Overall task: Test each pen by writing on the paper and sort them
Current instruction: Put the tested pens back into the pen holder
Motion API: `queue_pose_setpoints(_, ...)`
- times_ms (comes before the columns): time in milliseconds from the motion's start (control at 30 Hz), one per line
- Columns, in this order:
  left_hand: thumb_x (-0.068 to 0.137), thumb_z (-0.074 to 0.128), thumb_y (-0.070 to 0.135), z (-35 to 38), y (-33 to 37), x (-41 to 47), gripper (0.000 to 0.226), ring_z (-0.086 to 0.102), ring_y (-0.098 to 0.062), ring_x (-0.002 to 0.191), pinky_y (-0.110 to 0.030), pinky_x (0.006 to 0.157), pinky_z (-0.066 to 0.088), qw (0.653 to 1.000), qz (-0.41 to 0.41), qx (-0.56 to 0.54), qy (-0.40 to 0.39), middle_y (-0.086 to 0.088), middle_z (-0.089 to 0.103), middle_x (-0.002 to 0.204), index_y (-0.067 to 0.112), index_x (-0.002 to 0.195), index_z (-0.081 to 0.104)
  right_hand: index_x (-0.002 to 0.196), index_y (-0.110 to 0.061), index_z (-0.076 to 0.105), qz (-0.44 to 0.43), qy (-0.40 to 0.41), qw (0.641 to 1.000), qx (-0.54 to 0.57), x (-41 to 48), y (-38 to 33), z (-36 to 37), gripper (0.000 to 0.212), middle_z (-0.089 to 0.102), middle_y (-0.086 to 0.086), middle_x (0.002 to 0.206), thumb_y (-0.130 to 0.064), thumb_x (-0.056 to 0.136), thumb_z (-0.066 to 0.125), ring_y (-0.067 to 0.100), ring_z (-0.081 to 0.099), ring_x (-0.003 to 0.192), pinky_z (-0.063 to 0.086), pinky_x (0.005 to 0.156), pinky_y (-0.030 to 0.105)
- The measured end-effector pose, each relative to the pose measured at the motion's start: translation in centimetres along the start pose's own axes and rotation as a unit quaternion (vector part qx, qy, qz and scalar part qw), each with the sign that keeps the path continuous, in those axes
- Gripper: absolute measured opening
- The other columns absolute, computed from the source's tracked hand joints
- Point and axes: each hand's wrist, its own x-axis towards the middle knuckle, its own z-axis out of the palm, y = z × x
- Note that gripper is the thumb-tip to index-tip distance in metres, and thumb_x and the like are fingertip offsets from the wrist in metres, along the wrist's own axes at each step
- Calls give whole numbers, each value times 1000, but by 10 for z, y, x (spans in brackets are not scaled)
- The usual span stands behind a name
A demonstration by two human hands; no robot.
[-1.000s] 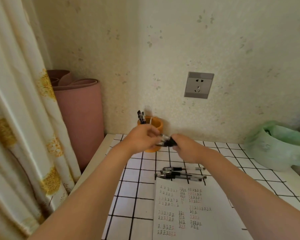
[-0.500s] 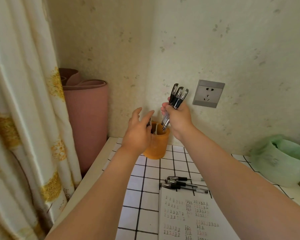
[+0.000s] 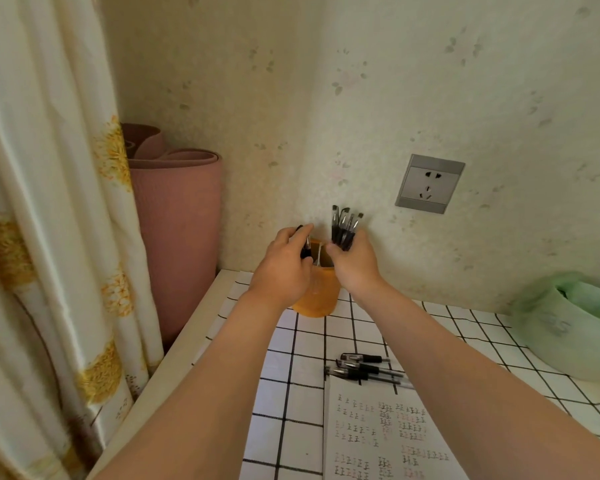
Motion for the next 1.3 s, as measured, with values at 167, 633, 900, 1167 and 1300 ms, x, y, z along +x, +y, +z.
queue_pose_setpoints(167, 98, 51, 17, -1, 4, 1, 61, 39, -15, 133, -31, 101, 43, 1000, 5, 10, -3, 5, 32, 151, 28, 153, 26, 142, -36, 24, 12, -36, 999, -32, 3, 12, -7, 85, 58, 8, 132, -43, 71, 70, 28, 60, 117, 50, 99, 51)
queue_pose_setpoints(633, 97, 52, 12, -8, 7, 5, 48, 54, -17, 113, -27, 88, 45, 999, -25, 17, 26, 0, 54, 131, 30, 141, 47, 129, -35, 52, -216, -155, 945, -189, -10, -9, -24, 54, 55, -10, 126, -34, 78, 70, 12, 54, 117, 47, 101, 39)
queue_pose_setpoints(900, 99, 52, 17, -7, 8, 2, 50, 53, -18, 116, -32, 88, 50, 999, -30, 39, 21, -1, 49, 134, 28, 146, 40, 126, -15, 62, -165, -24, 972, -166, 18, 1, -22, 33, 66, 3, 120, -28, 96, 62, 19, 61, 109, 50, 92, 31)
queue_pose_setpoints(1167, 95, 57, 18, -2, 12, 2, 65, 44, -19, 128, -41, 96, 50, 1000, -10, 14, 7, 3, 31, 148, 26, 152, 27, 142, -18, 47, -157, -84, 960, -214, 17, 5, -23, 51, 60, 5, 134, -18, 93, 63, 25, 59, 119, 48, 100, 38)
queue_pose_setpoints(1300, 91, 61, 19, -4, 20, -6, 70, 30, -19, 137, -38, 97, 48, 999, -8, 38, 31, 2, 11, 156, 26, 151, 25, 158, -24, 12, -124, -117, 971, -169, 3, 3, -37, 81, 44, 7, 151, -18, 95, 63, 26, 52, 129, 44, 105, 35)
